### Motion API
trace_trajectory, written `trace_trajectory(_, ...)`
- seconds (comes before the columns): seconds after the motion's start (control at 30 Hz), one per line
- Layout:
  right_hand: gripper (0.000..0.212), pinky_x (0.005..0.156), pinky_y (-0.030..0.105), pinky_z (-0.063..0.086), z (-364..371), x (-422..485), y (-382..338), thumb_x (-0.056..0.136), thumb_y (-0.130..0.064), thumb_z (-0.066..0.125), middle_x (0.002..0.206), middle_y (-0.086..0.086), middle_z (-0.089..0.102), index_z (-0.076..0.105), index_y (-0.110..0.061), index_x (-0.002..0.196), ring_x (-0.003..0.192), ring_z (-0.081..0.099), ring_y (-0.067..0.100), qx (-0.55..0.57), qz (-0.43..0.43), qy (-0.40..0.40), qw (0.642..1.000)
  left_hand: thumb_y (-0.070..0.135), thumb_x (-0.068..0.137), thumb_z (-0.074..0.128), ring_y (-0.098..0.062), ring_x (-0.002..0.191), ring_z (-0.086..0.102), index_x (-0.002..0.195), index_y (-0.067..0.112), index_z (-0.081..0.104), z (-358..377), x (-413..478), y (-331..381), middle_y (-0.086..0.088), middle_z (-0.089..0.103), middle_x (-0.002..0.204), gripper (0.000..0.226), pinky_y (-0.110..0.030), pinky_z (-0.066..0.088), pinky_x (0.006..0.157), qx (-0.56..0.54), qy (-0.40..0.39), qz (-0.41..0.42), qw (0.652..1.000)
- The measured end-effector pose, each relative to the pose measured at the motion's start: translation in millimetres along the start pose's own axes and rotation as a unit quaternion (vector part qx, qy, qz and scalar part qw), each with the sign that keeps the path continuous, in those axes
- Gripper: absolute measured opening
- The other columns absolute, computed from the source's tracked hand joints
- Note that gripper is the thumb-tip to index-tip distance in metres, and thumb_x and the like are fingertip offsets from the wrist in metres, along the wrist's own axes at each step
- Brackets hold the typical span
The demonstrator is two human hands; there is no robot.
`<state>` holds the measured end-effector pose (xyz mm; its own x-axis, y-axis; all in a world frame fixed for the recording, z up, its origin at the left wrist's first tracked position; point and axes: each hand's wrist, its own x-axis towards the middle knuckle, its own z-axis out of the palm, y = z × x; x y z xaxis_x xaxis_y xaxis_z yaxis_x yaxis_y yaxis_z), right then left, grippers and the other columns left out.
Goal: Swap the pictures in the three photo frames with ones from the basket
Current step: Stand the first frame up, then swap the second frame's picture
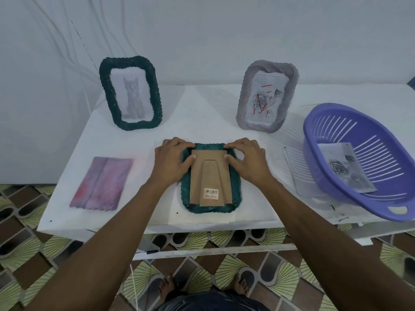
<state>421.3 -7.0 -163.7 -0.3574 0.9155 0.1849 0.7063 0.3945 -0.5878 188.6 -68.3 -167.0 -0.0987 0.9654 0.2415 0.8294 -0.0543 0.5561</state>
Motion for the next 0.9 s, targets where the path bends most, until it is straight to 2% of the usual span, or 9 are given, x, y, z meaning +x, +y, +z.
trace_trajectory(0.17,0.021,0.083,0.032,0.025,1.5,-1.3,1.3,0.089,-0.038,0.063,0.113,-0.01,0.059,0.068,-0.036,0.11,0.108,0.045,0.013,-0.01,-0.011,0.01,1.0,0.039,0.087,0.053,-0.018,0.106,0.049,0.107,0.027,0.067,2.1,-1.2,-0.2,0.005,0.06,0.108,0.027,-0.036,0.033,0.089,0.0,0.006,0.015,1.0)
trace_trajectory(0.3,0.023,0.084,0.032,0.027,0.8,-1.6,1.6,0.089,-0.039,0.063,0.113,-0.01,0.059,0.068,-0.036,0.111,0.109,0.045,0.013,-0.003,-0.014,0.007,1.0,0.038,0.089,0.054,-0.019,0.105,0.051,0.108,0.026,0.068,2.6,-4.1,0.1,0.005,0.061,0.107,0.027,-0.035,0.033,0.089,-0.005,0.018,0.014,1.0)
trace_trajectory(0.47,0.034,0.099,0.04,0.037,-8.0,-11.5,3.6,0.09,-0.036,0.064,0.122,-0.007,0.057,0.061,-0.034,0.124,0.115,0.045,0.016,0.063,-0.022,-0.012,0.998,0.037,0.092,0.056,-0.012,0.115,0.046,0.124,0.024,0.061,-7.0,-14.3,5.1,0.006,0.05,0.121,0.035,-0.034,0.036,0.104,-0.087,0.004,-0.021,0.996)
trace_trajectory(0.57,0.034,0.098,0.025,0.037,-15.0,-33.3,2.5,0.089,-0.026,0.067,0.119,-0.008,0.056,0.062,-0.03,0.122,0.111,0.043,0.012,0.081,-0.046,-0.005,0.996,0.027,0.09,0.064,-0.011,0.123,0.039,0.123,0.024,0.061,-15.8,-40.0,6.2,0.005,0.043,0.13,0.033,-0.029,0.034,0.107,-0.106,-0.03,-0.001,0.994)
trace_trajectory(0.63,0.032,0.093,0.019,0.036,-19.3,-51.9,-0.8,0.086,-0.022,0.069,0.114,-0.008,0.059,0.065,-0.026,0.118,0.107,0.044,0.012,0.071,-0.079,-0.014,0.994,0.034,0.087,0.063,-0.011,0.125,0.037,0.118,0.025,0.064,-22.7,-61.2,6.1,0.009,0.043,0.132,0.032,-0.028,0.031,0.106,-0.094,-0.053,0.024,0.994)
trace_trajectory(0.77,0.029,0.085,0.033,0.045,-25.3,-83.9,-0.2,0.084,-0.035,0.068,0.106,-0.01,0.066,0.072,-0.022,0.109,0.101,0.05,0.015,0.033,-0.157,-0.057,0.985,0.048,0.084,0.059,-0.01,0.119,0.042,0.113,0.025,0.069,-31.9,-93.1,7.1,0.013,0.051,0.123,0.038,-0.028,0.036,0.101,-0.067,-0.09,0.089,0.99)
trace_trajectory(0.9,0.032,0.081,0.043,0.048,-26.2,-96.8,0.6,0.081,-0.043,0.069,0.108,-0.015,0.064,0.072,-0.026,0.109,0.103,0.052,0.014,0.031,-0.17,-0.076,0.982,0.05,0.08,0.066,-0.005,0.115,0.048,0.115,0.024,0.07,-29.3,-106.7,11.1,0.011,0.057,0.12,0.044,-0.018,0.039,0.097,-0.083,-0.078,0.095,0.989)
